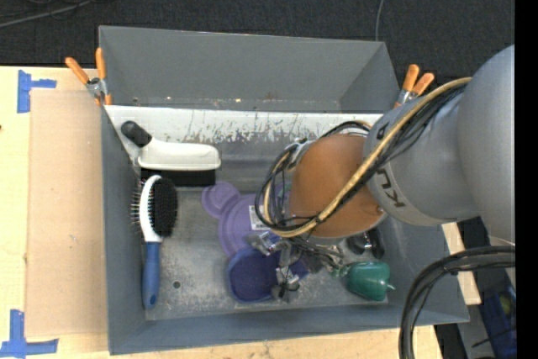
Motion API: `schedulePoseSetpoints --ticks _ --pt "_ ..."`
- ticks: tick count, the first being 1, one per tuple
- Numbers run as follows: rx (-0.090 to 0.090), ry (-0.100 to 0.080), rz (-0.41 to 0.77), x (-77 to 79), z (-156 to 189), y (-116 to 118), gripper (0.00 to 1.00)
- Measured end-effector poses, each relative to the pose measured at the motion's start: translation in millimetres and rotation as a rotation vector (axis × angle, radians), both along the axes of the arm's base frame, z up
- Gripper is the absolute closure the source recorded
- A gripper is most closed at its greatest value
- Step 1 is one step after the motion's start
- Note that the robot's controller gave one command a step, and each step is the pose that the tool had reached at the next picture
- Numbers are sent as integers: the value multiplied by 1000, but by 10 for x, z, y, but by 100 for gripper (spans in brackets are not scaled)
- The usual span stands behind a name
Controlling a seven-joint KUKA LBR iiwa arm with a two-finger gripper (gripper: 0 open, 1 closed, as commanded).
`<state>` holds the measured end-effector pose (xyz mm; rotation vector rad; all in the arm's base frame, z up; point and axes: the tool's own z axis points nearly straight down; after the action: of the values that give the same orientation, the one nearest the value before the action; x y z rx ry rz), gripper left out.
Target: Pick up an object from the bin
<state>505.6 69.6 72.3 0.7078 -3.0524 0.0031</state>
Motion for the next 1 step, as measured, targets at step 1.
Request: schedulePoseSetpoints --ticks 1 --pt "0 0 -1 0 0 0 100"
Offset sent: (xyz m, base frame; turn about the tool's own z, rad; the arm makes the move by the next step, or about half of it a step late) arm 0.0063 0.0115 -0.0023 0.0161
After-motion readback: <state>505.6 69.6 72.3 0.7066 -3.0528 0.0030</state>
